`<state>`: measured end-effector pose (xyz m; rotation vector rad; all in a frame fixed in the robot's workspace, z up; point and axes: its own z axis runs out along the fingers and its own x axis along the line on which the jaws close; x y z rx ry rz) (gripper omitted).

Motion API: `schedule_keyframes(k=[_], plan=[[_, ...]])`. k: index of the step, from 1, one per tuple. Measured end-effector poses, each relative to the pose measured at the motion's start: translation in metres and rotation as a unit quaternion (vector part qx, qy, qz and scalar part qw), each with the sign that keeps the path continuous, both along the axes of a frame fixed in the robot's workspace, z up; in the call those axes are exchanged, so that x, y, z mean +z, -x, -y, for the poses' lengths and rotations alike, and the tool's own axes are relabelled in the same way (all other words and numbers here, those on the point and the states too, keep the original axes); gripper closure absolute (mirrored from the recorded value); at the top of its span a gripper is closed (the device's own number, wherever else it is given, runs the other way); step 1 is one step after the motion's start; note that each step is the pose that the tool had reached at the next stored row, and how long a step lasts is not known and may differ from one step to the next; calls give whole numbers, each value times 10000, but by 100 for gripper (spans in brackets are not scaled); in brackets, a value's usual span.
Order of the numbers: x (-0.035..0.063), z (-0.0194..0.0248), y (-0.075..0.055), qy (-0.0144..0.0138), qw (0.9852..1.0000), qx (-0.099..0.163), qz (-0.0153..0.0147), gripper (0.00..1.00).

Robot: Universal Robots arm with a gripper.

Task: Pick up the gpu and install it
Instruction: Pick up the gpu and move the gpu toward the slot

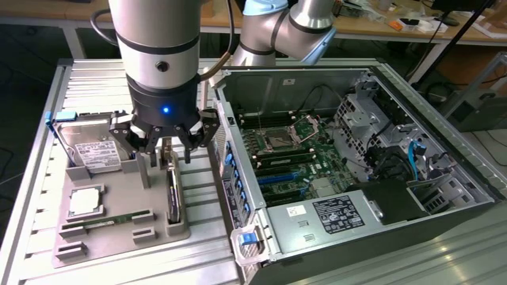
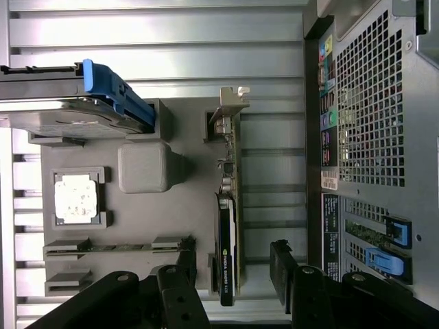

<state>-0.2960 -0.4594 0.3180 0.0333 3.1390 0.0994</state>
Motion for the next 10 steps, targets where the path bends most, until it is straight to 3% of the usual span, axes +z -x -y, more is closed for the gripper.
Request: schedule_keyframes(k=[10], plan=[[-24,1,0,0,10000,0,0,44]])
